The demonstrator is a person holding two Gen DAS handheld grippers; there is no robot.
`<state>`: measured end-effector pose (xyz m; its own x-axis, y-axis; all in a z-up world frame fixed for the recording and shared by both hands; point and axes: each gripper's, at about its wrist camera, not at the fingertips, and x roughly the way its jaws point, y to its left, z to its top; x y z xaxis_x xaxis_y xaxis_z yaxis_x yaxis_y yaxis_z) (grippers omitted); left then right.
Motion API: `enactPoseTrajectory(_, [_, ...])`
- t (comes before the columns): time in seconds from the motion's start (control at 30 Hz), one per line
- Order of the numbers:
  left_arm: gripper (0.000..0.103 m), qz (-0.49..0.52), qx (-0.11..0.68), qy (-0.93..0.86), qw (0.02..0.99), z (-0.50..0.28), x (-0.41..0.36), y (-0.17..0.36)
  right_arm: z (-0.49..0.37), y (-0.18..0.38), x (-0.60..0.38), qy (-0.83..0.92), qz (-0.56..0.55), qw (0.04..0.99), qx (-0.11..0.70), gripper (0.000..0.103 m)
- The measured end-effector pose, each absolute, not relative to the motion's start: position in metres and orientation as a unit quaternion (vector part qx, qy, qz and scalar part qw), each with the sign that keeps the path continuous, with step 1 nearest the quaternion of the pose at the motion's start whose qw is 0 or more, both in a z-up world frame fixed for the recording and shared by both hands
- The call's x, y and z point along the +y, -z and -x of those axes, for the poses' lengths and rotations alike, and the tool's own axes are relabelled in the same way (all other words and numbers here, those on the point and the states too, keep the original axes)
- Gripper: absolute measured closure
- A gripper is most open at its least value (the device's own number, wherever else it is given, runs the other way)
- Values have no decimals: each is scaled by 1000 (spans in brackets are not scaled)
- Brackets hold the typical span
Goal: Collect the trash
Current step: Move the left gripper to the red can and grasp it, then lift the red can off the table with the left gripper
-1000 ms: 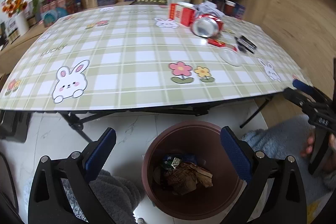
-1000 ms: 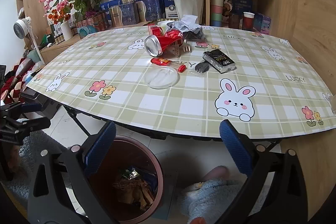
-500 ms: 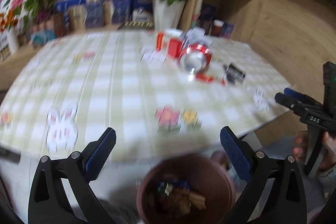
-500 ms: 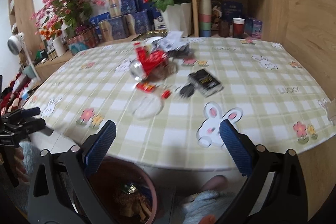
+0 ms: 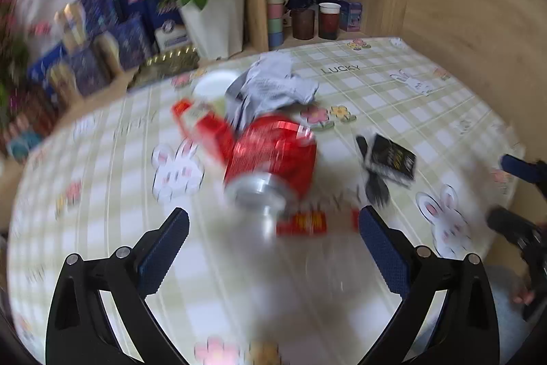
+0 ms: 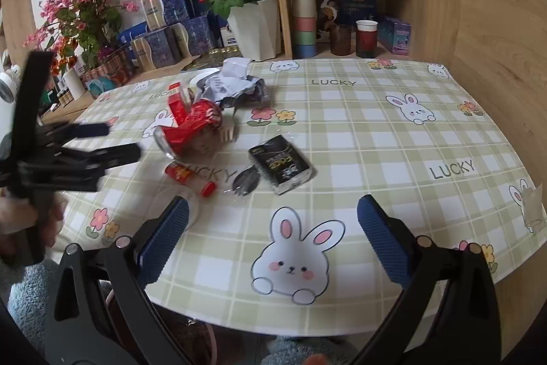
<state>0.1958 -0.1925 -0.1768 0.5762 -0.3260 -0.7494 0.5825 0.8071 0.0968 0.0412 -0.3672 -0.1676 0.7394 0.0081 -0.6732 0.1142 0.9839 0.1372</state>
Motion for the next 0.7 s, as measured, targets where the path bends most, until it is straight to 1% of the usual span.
enactPoseTrajectory(0.1, [6, -199, 389, 255, 863, -211, -219, 187, -44, 170, -376, 31, -87, 927, 362, 6])
enactPoseTrajectory(0.27, [6, -188, 440, 213, 852, -250, -240, 203, -44, 176, -389, 29, -99, 925, 365, 6])
enactPoseTrajectory(0.37, [14, -186, 465, 192, 844, -263, -247, 214, -44, 179, -393, 30, -107, 923, 367, 6])
enactPoseTrajectory(0.4, [21, -189, 468, 190, 842, -266, -249, 217, -44, 180, -393, 31, -107, 923, 368, 6])
enactPoseTrajectory(0.43, [32, -186, 473, 195, 839, -267, -251, 219, -43, 180, -394, 32, -107, 923, 367, 6])
enactPoseTrajectory(0.47, [38, -184, 475, 199, 837, -266, -250, 220, -42, 180, -395, 32, -106, 923, 368, 6])
enactPoseTrajectory(0.5, [48, -183, 476, 203, 836, -265, -249, 221, -41, 180, -396, 32, -105, 924, 367, 6])
enactPoseTrajectory(0.53, [56, -181, 474, 206, 837, -263, -247, 221, -41, 180, -397, 32, -104, 924, 367, 6])
enactPoseTrajectory(0.57, [59, -178, 470, 209, 839, -261, -244, 219, -39, 179, -398, 31, -103, 924, 366, 6])
enactPoseTrajectory(0.63, [72, -158, 463, 219, 844, -256, -234, 210, -37, 179, -398, 29, -101, 924, 367, 6])
enactPoseTrajectory(0.7, [78, -131, 467, 239, 841, -254, -222, 199, -35, 179, -398, 28, -101, 924, 368, 6])
